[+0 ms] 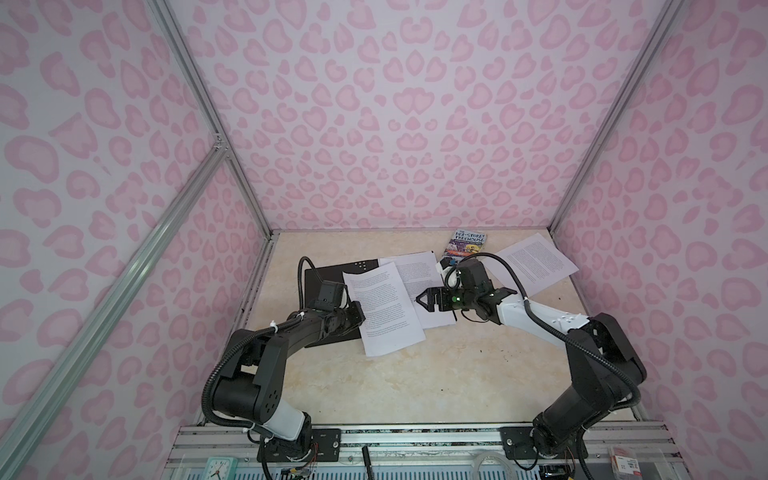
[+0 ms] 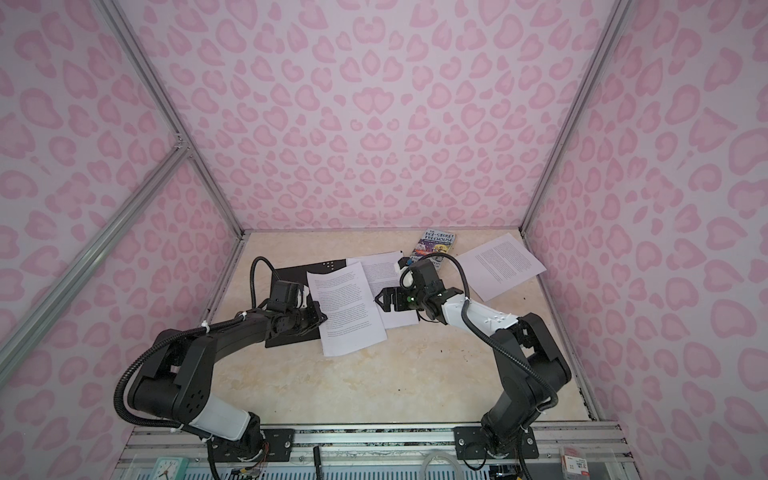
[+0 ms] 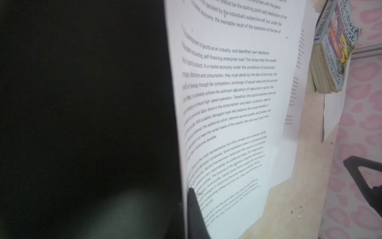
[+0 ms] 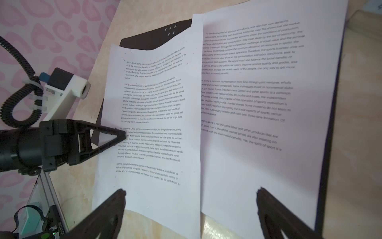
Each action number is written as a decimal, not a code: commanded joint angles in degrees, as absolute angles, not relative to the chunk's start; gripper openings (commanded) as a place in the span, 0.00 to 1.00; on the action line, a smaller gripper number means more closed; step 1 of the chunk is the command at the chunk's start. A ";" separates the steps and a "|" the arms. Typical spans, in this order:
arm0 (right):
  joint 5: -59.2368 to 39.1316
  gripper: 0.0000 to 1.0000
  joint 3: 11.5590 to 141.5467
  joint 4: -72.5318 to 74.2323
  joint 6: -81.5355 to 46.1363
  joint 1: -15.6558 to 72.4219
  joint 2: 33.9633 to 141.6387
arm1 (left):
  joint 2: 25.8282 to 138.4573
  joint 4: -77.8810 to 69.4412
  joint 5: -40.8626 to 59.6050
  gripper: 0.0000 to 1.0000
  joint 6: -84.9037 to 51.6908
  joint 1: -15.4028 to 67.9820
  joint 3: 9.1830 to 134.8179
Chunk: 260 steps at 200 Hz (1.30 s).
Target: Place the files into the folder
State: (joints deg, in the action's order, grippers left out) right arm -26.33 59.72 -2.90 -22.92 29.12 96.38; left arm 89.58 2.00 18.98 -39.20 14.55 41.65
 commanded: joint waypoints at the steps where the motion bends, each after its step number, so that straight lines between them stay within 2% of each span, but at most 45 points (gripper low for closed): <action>1: -26.48 0.98 64.69 -7.87 -21.79 30.86 101.25 | 90.64 3.41 17.62 0.04 -38.40 14.50 42.35; 67: -26.02 0.97 74.01 -9.45 -23.20 33.55 112.41 | 93.78 6.11 16.08 0.04 -37.61 14.47 44.32; 127: -30.14 0.76 76.37 -10.34 -24.25 35.38 116.51 | 94.19 6.10 16.84 0.04 -37.78 14.48 44.52; 175: -31.40 0.66 74.64 -7.61 -27.05 35.96 117.27 | 94.22 4.84 19.37 0.04 -38.58 14.44 44.21; 223: -31.43 0.49 73.51 -5.53 -29.54 36.89 116.35 | 95.00 4.15 20.27 0.03 -39.11 14.49 44.21; 260: -31.72 0.44 73.73 -5.74 -29.86 37.28 116.42 | 94.57 3.78 21.01 0.04 -39.33 14.43 44.03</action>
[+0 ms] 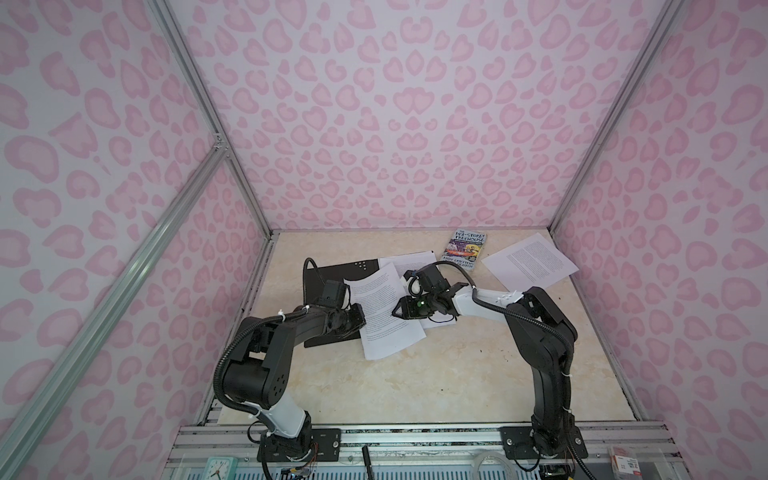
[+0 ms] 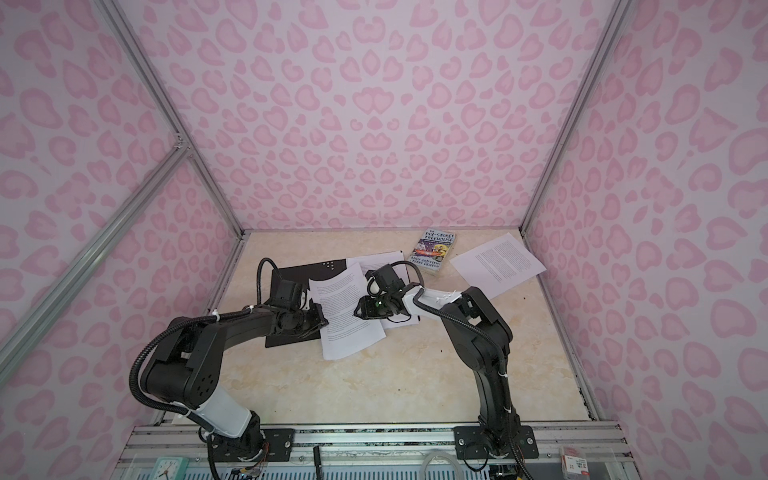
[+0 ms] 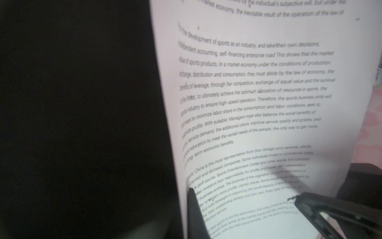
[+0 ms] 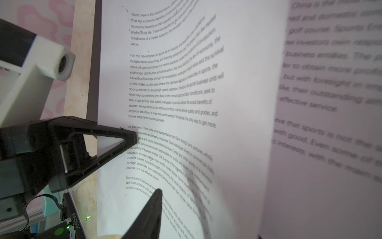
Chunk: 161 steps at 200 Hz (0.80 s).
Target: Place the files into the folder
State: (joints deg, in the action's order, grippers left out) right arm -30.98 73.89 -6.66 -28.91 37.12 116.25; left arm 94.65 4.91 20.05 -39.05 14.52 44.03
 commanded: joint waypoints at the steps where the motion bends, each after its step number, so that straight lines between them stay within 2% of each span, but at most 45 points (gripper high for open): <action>1: -31.68 0.44 73.78 -5.77 -29.87 37.32 116.44 | 94.57 3.82 20.96 0.04 -39.31 14.42 44.03; 50: -30.20 0.28 73.92 -7.02 -29.75 37.49 116.22 | 94.79 3.78 21.44 0.04 -39.46 14.42 44.05; 73: -29.96 0.11 73.63 -7.51 -29.66 37.45 115.28 | 94.44 3.74 22.00 0.05 -39.38 14.47 44.08; 90: -29.77 0.00 73.47 -8.07 -29.31 37.52 114.15 | 93.51 3.00 23.33 0.16 -39.35 14.56 43.87; 118: -28.83 0.00 72.37 -9.14 -28.32 37.46 110.56 | 89.15 0.43 24.67 0.40 -39.25 14.88 42.26; 149: -27.82 0.00 70.78 -10.32 -27.64 36.81 105.56 | 81.72 -1.45 25.01 0.57 -38.78 15.43 39.84; 161: -27.83 0.00 69.81 -10.28 -27.52 36.07 103.62 | 77.44 -2.97 24.54 0.70 -38.71 15.94 38.10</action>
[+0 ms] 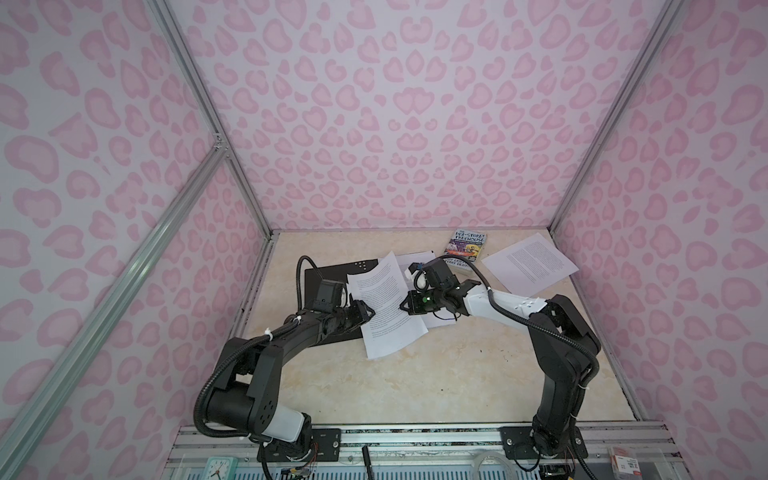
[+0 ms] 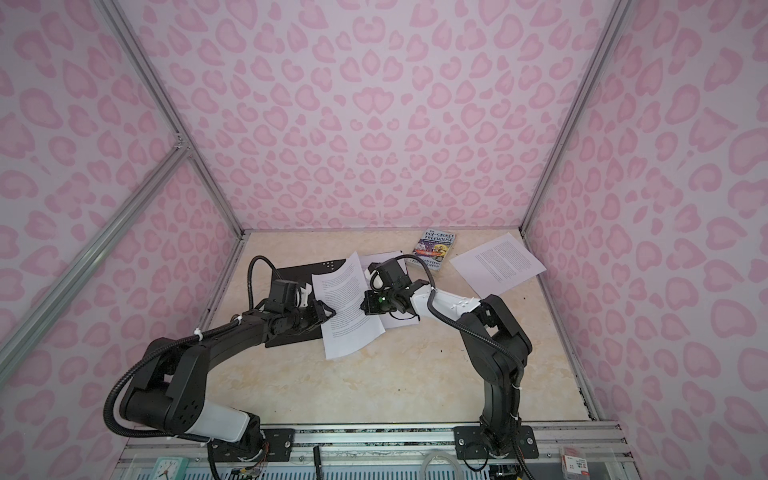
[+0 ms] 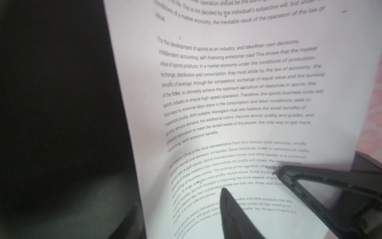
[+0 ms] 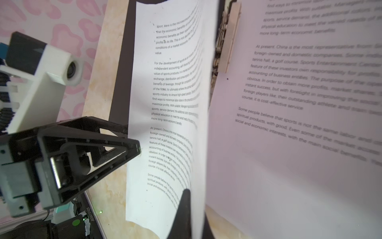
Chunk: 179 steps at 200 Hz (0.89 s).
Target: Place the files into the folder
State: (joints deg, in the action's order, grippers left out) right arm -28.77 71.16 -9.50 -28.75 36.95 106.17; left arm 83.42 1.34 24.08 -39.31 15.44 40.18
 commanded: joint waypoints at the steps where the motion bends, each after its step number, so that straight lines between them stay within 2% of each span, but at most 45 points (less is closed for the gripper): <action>1: -27.84 0.00 69.71 -10.28 -27.47 35.92 103.45 | 77.00 -3.07 24.49 0.71 -38.69 16.01 37.90; 9: -27.81 0.00 69.25 -10.58 -27.39 35.19 102.19 | 73.78 -3.80 23.60 0.78 -38.37 16.64 36.84; 18: -27.92 0.00 68.59 -10.68 -27.22 34.16 100.97 | 69.64 -4.42 22.50 0.83 -37.46 17.36 35.73; 22: -28.11 0.00 68.37 -10.79 -27.13 33.62 100.47 | 67.81 -4.62 21.80 0.94 -37.21 17.76 35.21; 26: -28.16 0.00 68.22 -10.96 -27.09 33.15 100.07 | 65.96 -4.99 21.07 0.99 -36.95 18.18 34.79; 72: -29.62 0.00 67.04 -12.08 -25.70 27.22 97.61 | 44.46 -13.44 16.25 0.97 -32.14 23.76 26.81; 93: -29.91 0.00 68.39 -14.41 -24.55 24.68 98.91 | 39.08 -16.43 16.08 0.97 -31.82 24.44 23.97; 179: -28.34 0.00 75.77 -19.57 -21.40 22.50 107.34 | 47.41 -17.67 22.61 0.97 -32.03 24.92 26.66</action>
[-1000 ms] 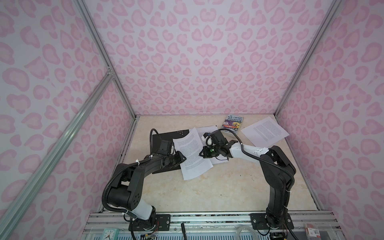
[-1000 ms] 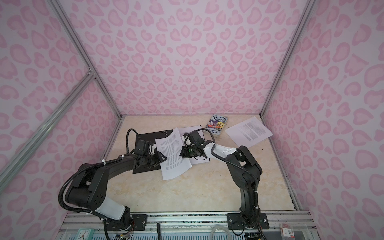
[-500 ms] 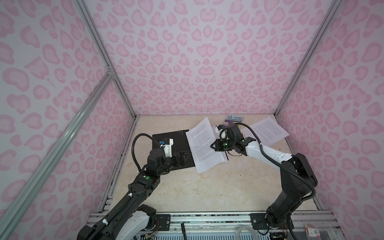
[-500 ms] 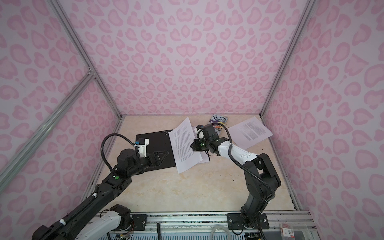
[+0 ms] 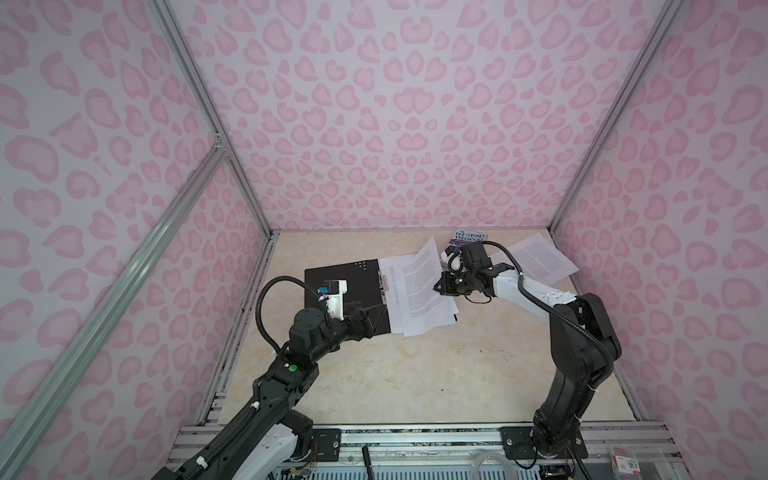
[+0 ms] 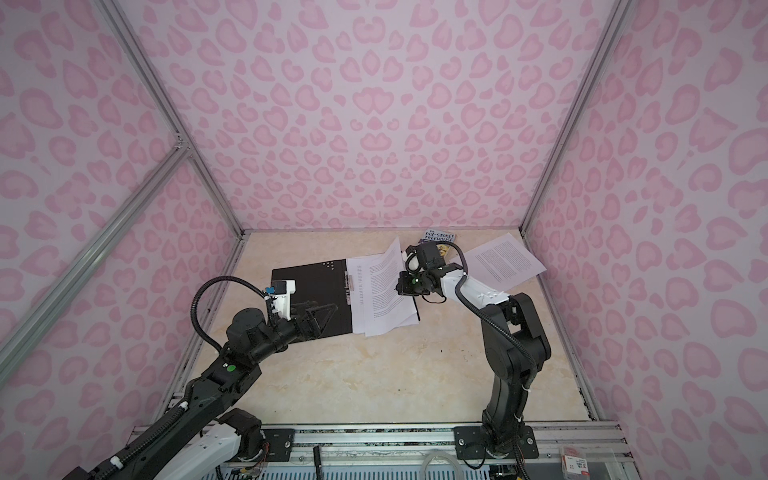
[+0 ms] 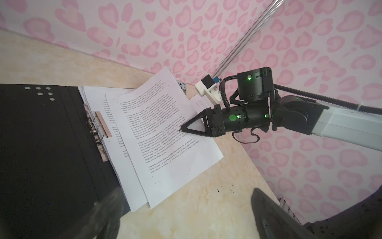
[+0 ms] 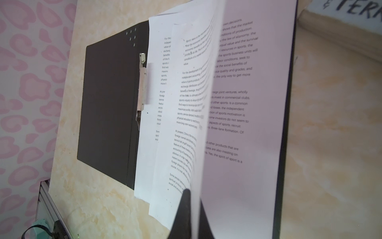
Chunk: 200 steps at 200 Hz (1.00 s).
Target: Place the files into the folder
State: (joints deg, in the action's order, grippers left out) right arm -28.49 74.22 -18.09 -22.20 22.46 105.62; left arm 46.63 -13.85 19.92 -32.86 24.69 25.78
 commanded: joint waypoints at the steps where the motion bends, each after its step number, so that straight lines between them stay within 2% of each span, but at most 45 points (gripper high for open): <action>1: -28.32 0.00 75.85 -19.59 -21.42 22.50 107.41 | 47.48 -17.67 22.64 0.97 -32.01 24.98 26.69; 200: -32.39 0.00 81.63 -17.90 -25.26 22.50 114.69 | 51.64 -16.85 23.54 0.97 -31.90 25.49 28.19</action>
State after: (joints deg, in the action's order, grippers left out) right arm -31.55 81.17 -18.33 -25.08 22.39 113.91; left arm 51.53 -14.87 23.16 -32.77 25.50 27.53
